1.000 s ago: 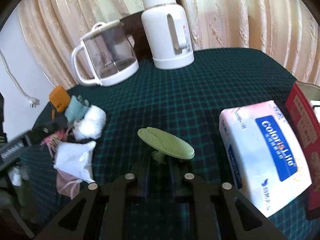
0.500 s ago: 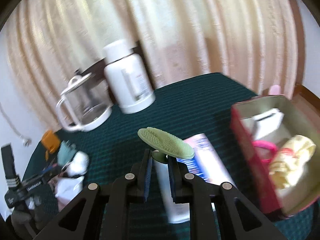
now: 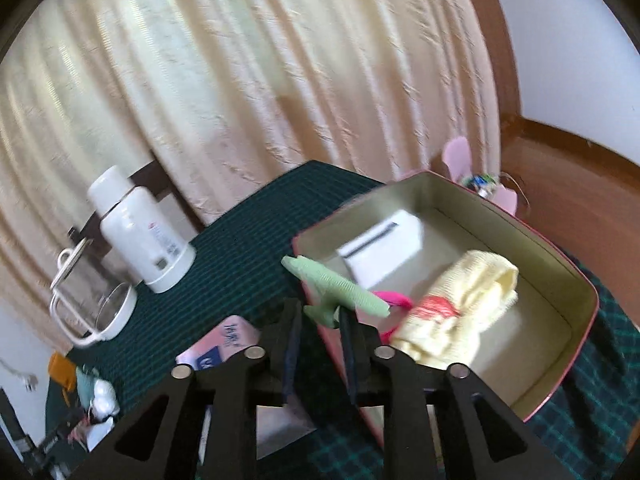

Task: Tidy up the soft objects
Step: 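Carry the green scrubber into the tin box and release it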

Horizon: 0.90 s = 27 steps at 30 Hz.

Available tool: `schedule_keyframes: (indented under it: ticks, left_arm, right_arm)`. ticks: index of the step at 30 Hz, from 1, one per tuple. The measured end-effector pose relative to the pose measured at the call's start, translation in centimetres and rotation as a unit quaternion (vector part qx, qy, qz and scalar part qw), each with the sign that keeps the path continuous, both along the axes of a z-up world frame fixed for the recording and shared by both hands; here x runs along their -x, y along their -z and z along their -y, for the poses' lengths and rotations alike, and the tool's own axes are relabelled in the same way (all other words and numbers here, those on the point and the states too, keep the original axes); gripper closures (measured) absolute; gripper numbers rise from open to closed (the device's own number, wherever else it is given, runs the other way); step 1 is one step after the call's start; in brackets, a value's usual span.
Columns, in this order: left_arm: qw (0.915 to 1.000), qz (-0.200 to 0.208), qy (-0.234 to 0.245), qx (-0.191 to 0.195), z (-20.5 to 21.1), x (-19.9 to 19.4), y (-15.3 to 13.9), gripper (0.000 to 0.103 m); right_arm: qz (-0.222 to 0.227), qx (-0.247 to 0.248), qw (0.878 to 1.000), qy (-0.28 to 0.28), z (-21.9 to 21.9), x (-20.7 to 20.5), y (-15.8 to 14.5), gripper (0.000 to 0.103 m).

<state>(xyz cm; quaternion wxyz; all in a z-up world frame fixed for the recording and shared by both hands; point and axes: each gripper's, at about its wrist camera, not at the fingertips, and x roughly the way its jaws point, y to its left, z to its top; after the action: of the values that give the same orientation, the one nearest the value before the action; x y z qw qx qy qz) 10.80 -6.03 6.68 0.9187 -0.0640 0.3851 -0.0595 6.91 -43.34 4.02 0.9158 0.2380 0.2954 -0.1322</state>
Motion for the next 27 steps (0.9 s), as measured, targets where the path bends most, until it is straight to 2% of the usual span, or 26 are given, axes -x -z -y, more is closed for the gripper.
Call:
schedule_keyframes:
  ticks: [1, 2, 3, 5, 14, 22, 27]
  left_arm:
    - [1.0000, 0.000, 0.000, -0.001, 0.1, 0.0, 0.0, 0.047]
    - [1.0000, 0.000, 0.000, -0.003, 0.1, -0.1, 0.0, 0.046]
    - [1.0000, 0.000, -0.001, -0.004, 0.2, -0.2, 0.0, 0.044]
    - [1.0000, 0.001, -0.001, -0.008, 0.4, -0.3, 0.0, 0.037]
    - [0.9982, -0.003, 0.035, -0.049, 2.4, -2.0, 0.7, 0.035]
    - [0.9951, -0.030, 0.058, -0.075, 3.8, -4.8, 2.2, 0.034]
    - [0.9936, -0.041, 0.056, -0.089, 4.4, -5.7, 3.2, 0.036]
  right_arm:
    - [-0.001, -0.003, 1.000, 0.003, 0.2, 0.1, 0.2, 0.075]
    - [-0.003, -0.004, 1.000, 0.006, 0.4, 0.2, 0.4, 0.066]
    - [-0.003, -0.004, 1.000, 0.007, 0.4, 0.2, 0.4, 0.053]
    - [0.003, -0.003, 1.000, 0.010, 0.5, 0.5, 0.4, 0.040]
    - [0.022, -0.005, 1.000, -0.001, -0.1, 1.3, -0.1, 0.040]
    - [0.029, 0.002, 0.999, -0.042, -2.5, 1.8, -0.4, 0.040]
    - [0.024, 0.006, 0.997, -0.070, -4.3, 1.8, -0.1, 0.040]
